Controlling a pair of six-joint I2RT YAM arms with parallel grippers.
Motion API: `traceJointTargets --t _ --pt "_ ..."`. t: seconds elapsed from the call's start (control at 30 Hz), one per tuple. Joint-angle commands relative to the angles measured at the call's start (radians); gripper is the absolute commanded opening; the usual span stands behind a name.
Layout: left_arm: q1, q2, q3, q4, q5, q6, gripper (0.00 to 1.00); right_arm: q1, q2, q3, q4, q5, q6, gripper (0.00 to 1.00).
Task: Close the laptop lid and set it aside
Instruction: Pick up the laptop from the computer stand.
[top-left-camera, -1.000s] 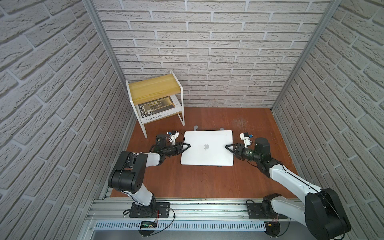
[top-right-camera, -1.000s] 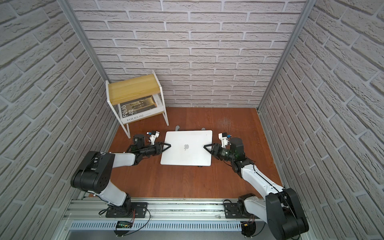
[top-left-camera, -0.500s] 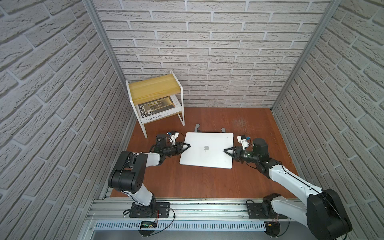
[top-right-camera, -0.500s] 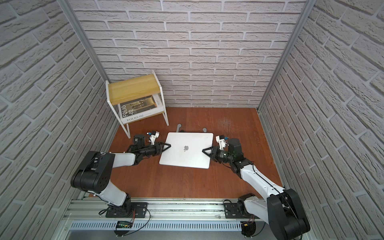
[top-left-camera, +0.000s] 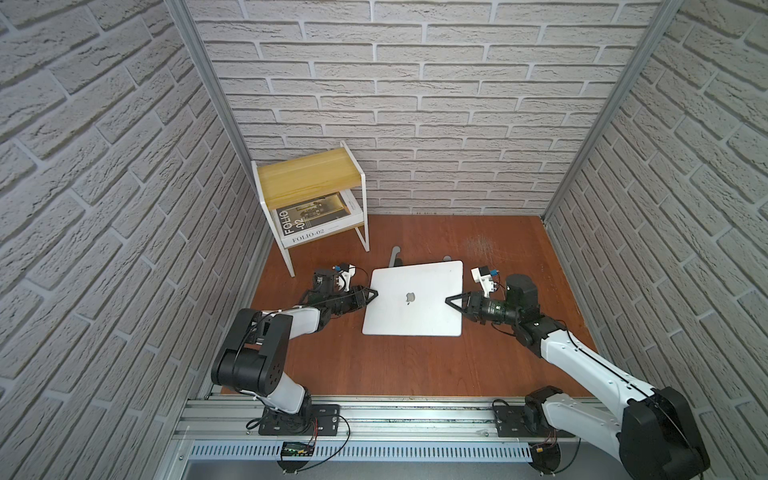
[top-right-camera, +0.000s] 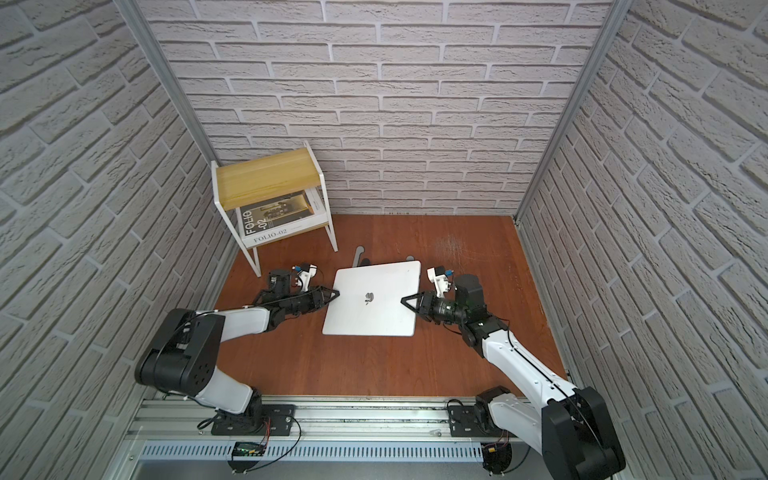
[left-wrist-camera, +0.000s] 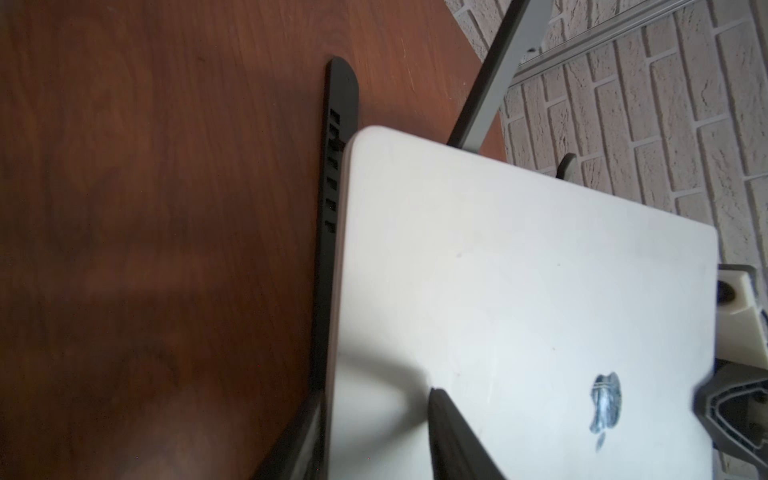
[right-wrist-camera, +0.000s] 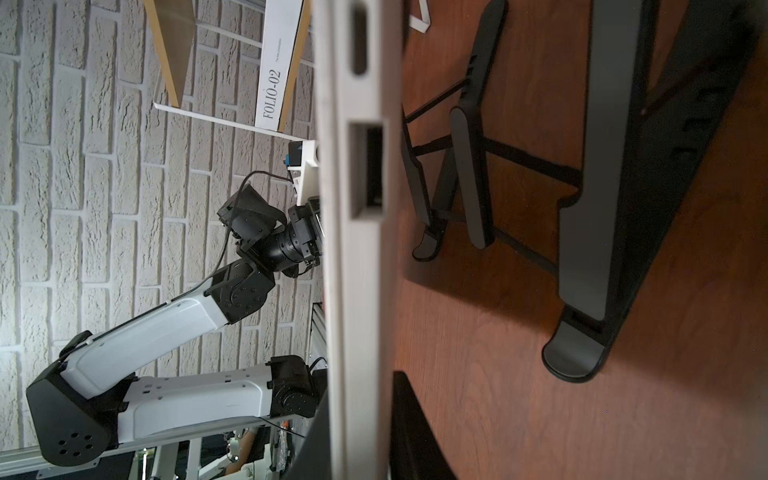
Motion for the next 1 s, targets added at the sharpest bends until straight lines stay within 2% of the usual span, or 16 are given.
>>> traceJointTargets --t 0.0,0.2,0.4,0.5,0.7,0.77,0.8,0.9,0.97 --pt "-0.007 -0.077 0.0 -0.034 -0.044 0.047 0.46 0.012 -0.056 0.065 0.183 -0.097 -0.012 0.03" --pt "-0.008 -0.224 0.003 -0.126 -0.087 0.064 0.56 0.012 -0.078 0.096 0.165 -0.087 -0.009 0.03" --pt "-0.011 -0.422 0.021 -0.297 -0.186 0.112 0.77 0.012 -0.073 0.123 0.164 -0.075 0.001 0.03" --pt "-0.02 -0.515 0.037 -0.385 -0.24 0.144 0.84 0.012 -0.07 0.152 0.166 -0.075 0.007 0.03" --pt "-0.047 -0.613 0.063 -0.44 -0.282 0.187 0.9 0.009 -0.085 0.229 0.133 -0.061 0.006 0.03" --pt "-0.127 -0.637 0.093 -0.441 -0.277 0.263 0.93 0.008 -0.09 0.264 0.086 -0.041 -0.013 0.03" --pt "-0.234 -0.655 0.125 -0.455 -0.327 0.34 0.95 0.007 -0.087 0.284 0.082 -0.033 -0.004 0.03" --pt "-0.541 -0.661 0.212 -0.486 -0.552 0.569 0.97 -0.002 -0.068 0.327 0.105 -0.021 0.051 0.03" --pt "-0.697 -0.645 0.248 -0.492 -0.713 0.7 0.97 -0.018 -0.056 0.365 0.086 -0.014 0.078 0.03"
